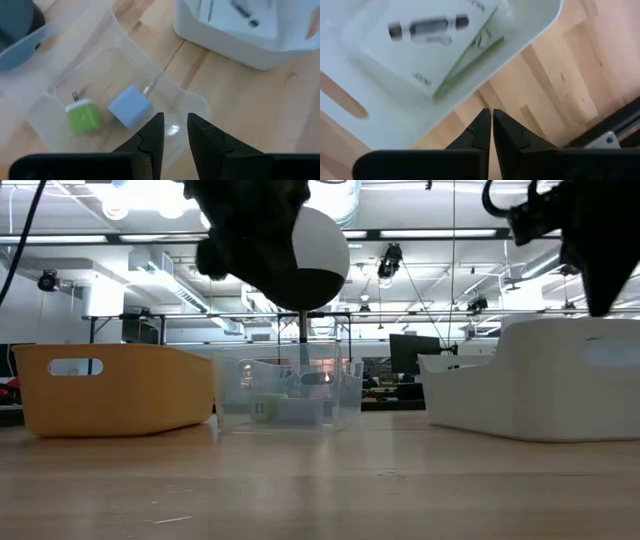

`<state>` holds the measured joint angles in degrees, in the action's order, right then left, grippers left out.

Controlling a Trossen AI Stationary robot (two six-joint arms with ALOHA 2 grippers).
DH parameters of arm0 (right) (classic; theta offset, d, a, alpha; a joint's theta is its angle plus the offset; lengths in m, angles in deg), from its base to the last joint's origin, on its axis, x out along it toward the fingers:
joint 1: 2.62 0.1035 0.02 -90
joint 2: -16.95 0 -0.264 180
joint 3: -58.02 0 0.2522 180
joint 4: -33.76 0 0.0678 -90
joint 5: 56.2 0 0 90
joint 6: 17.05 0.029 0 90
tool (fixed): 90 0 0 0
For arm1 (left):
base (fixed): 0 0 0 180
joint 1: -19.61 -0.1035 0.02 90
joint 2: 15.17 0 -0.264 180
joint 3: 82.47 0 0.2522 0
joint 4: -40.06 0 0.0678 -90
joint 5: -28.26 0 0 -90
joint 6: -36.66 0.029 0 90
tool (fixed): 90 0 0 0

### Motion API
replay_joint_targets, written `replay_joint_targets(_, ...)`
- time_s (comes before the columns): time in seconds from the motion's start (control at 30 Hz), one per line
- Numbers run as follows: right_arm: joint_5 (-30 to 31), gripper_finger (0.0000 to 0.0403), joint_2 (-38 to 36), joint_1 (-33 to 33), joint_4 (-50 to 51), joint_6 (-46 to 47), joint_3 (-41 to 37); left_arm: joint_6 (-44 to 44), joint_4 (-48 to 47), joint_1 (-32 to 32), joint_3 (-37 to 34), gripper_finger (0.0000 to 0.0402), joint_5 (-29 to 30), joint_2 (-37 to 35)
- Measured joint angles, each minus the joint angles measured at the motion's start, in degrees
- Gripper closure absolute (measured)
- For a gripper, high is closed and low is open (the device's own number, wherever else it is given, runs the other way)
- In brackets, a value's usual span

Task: Pick and place items into bin
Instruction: Adjust the bins

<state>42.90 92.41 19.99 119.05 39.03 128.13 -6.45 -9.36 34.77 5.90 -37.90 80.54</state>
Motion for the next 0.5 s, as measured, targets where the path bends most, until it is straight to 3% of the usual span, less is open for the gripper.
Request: replay_joint_targets(0.5, 1.53, 0.0394, 1.25, 0.04, -0.82, 2.47, 1.06, 9.02, 7.39, -1.06, 2.40, 0.0331, -6.04, 10.75)
